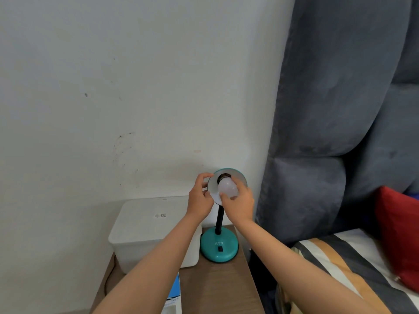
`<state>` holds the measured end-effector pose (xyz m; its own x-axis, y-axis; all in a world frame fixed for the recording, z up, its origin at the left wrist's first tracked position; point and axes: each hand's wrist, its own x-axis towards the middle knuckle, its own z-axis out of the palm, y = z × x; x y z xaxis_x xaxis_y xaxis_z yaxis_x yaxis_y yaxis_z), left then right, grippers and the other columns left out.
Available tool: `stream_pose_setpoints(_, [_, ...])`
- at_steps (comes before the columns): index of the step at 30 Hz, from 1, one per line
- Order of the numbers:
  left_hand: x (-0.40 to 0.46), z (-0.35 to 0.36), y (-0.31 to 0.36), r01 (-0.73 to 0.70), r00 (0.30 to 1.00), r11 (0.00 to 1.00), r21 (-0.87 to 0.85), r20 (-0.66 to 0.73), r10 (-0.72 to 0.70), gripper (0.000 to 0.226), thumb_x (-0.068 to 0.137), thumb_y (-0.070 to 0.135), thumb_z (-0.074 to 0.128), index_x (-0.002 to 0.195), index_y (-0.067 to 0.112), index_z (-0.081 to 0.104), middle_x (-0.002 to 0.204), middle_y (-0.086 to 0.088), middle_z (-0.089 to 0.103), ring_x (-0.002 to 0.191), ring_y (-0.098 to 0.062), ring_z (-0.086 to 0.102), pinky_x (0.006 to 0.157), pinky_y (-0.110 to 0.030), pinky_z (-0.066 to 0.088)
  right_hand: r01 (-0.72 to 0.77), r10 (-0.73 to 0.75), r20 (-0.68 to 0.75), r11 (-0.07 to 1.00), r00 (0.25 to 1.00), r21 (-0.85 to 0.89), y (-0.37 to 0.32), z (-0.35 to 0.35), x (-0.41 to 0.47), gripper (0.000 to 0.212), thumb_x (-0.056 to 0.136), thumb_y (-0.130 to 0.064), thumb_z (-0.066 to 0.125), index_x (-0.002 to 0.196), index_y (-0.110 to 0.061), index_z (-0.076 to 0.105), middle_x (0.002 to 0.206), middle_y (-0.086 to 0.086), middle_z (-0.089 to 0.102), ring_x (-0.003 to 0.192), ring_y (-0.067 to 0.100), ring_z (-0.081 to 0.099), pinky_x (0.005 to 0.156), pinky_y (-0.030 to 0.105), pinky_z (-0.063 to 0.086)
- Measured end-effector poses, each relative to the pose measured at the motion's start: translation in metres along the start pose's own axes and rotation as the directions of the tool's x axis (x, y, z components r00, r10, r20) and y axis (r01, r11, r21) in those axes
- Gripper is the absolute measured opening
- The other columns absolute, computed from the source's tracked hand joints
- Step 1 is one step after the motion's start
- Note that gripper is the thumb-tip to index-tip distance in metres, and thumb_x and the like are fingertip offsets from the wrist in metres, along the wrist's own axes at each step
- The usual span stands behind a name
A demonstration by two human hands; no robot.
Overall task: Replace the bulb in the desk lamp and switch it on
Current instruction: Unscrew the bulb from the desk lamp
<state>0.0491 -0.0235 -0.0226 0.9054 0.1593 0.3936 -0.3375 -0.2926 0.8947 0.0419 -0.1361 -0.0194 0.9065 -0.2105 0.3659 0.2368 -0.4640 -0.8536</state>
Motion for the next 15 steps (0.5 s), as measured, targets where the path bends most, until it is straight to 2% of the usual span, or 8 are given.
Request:
stream_pose_setpoints(4, [0.001,-0.0004,0.0007,0.0,1.0,1.0,-0.001,0.003,0.0,0.047,0.084,-0.008,0.041,0.109,0.031,0.049,0.101,0.001,0.061,0.089,-0.002,0.059,0.067,-0.012,0.049,-0.034,0.036,-0.058,0.999,0.998,0.032,0.0006,0.0046,-0.0003,0.047,0.083,-0.036,0.065,0.127,-0.024,0.054,0.1,0.008,0.06,0.085,0.021,0.057,0.08,0.034,0.052])
stream_pose_setpoints(9, [0.0026,-0.0032,-0.0007,-0.003,1.0,1.0,-0.005,-0.005,0.003,0.046,0.085,-0.008,0.041,0.113,0.027,0.05,0.105,-0.002,0.061,0.087,-0.001,0.059,0.064,-0.011,0.049,-0.06,0.064,-0.082,0.997,0.995,0.049,-0.002,0.0015,-0.0014,0.045,0.085,-0.026,0.064,0.126,-0.012,0.052,0.117,0.012,0.061,0.103,0.026,0.058,0.084,0.03,0.046])
stream_pose_setpoints(15, [0.0011,-0.0019,-0.0007,0.002,1.0,1.0,-0.012,-0.001,-0.002,0.048,0.084,-0.01,0.039,0.111,0.029,0.05,0.107,-0.003,0.061,0.087,0.0,0.058,0.064,-0.009,0.049,-0.003,-0.004,-0.092,0.997,0.996,-0.075,-0.0021,0.0053,-0.0016,0.041,0.087,-0.029,0.059,0.125,-0.014,0.051,0.117,0.012,0.062,0.105,0.027,0.058,0.086,0.035,0.05])
